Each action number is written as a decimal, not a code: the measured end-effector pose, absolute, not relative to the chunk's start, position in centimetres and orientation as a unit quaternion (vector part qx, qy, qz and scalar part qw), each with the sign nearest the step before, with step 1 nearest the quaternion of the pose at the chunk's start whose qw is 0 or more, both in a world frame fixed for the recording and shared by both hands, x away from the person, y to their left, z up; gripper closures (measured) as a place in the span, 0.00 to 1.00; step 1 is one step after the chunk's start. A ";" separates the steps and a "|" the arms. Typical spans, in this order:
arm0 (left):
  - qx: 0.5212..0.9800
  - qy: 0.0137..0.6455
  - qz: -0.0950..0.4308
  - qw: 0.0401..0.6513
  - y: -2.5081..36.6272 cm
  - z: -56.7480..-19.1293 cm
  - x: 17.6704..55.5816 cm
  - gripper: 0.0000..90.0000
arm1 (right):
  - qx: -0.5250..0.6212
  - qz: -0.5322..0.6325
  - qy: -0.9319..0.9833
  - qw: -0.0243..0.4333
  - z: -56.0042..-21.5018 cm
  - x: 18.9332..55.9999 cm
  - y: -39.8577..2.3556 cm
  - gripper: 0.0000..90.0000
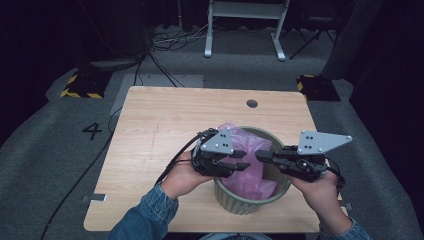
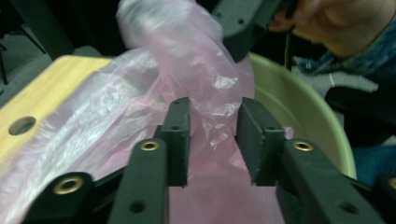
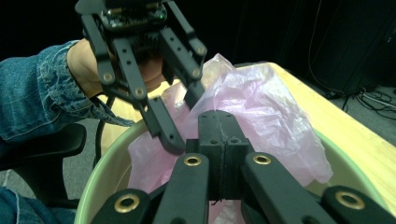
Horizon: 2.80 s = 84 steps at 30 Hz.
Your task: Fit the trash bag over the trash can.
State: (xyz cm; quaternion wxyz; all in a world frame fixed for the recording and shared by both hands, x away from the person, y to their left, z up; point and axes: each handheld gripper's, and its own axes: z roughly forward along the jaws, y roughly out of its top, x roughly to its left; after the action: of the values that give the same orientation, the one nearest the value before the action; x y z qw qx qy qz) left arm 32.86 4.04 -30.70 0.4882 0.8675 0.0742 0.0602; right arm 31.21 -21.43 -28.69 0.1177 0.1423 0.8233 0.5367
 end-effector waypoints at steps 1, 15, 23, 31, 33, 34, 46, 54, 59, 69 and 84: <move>0.868 0.073 0.058 0.487 4.0 -30.8 32.8 0.78 | 0.142 0.535 0.825 0.116 -28.8 31.2 -21.4 1.00; 0.864 0.075 0.097 0.488 3.6 -32.0 30.9 0.91 | 0.206 0.520 0.819 0.127 -30.0 29.7 -22.2 0.56; 0.858 0.080 0.110 0.496 3.9 -31.9 30.8 0.93 | 0.250 0.523 0.804 0.134 -30.3 29.3 -24.0 0.55; 0.850 0.072 0.077 0.517 3.8 -31.8 30.9 0.89 | 0.228 0.497 0.830 0.113 -30.6 30.4 -23.2 0.98; 0.847 0.070 0.066 0.523 3.9 -31.7 31.0 0.91 | 0.232 0.491 0.829 0.134 -30.5 30.9 -23.4 1.00; 0.846 0.069 0.062 0.524 3.9 -31.7 31.0 0.93 | 0.237 0.490 0.826 0.148 -30.4 31.1 -23.6 1.00; 0.861 0.040 0.046 0.504 2.5 -32.2 30.3 0.99 | 0.235 0.508 0.804 0.202 -30.5 31.2 -24.3 0.90; 0.862 0.044 0.045 0.503 2.3 -32.5 30.2 0.99 | 0.245 0.540 0.794 0.135 -30.2 30.2 -25.3 0.59; 0.863 0.033 0.043 0.502 1.9 -32.5 29.9 0.98 | 0.226 0.503 0.823 0.133 -30.5 30.1 -23.5 0.80; 0.840 0.065 0.050 0.536 3.6 -31.3 30.9 0.72 | 0.204 0.498 0.832 0.130 -31.0 29.7 -23.5 1.00; 0.858 0.001 0.043 0.512 2.4 -31.9 29.2 0.99 | 0.273 0.514 0.805 0.111 -31.3 31.4 -25.1 0.40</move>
State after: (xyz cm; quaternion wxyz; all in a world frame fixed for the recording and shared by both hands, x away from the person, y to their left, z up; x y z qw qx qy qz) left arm 29.15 2.43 -31.88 0.5116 0.8581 0.0010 0.0433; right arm 31.35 -25.06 -31.26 0.1109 0.2733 0.8052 0.5145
